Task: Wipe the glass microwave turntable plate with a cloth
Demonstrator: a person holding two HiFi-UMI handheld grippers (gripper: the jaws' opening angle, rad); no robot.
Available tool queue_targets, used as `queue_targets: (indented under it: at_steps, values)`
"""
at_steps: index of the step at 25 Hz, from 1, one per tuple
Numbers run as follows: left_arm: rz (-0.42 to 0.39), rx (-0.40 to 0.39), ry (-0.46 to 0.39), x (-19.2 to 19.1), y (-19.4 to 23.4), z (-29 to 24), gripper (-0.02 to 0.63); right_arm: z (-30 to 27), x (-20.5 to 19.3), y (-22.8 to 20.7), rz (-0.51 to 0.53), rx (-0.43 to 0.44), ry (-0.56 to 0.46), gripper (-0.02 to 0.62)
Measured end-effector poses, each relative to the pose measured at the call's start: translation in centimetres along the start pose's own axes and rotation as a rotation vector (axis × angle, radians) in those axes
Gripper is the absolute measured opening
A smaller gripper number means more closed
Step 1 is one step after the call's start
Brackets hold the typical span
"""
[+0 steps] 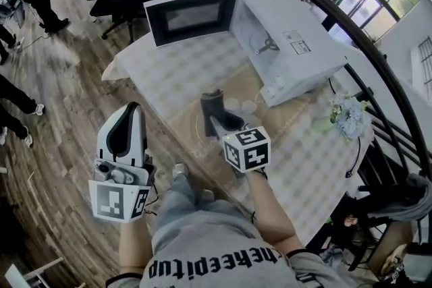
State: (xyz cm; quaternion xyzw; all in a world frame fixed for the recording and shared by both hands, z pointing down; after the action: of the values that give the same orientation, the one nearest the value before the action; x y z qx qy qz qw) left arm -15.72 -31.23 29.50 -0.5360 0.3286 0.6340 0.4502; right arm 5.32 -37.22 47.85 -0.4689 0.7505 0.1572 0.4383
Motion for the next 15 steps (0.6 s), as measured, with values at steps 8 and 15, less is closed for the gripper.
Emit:
queue_targets:
  at_steps: [8,15]
  values:
    - [0.017,-0.022,0.021,-1.7,3.8,-2.5,0.012,-8.0,-2.3,-0.4,-0.021,-0.026,0.229,0.098]
    - [0.024,-0.020,0.045,-3.1,6.8,-4.3,0.012,-13.7,-4.5,-0.5,-0.030,-0.060,0.404,0.097]
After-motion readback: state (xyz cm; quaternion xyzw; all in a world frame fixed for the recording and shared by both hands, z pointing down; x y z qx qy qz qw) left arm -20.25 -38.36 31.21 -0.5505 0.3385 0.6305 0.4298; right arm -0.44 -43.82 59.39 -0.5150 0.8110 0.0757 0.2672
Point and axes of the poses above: the fingertips, and each gripper's own axes: z backward along the fingers, y to its left, x out of its top, the point moved 6 cm from there along z, backward along the fingers, and after that the axes turned 3 degrees about y, right-handed, at the moved point
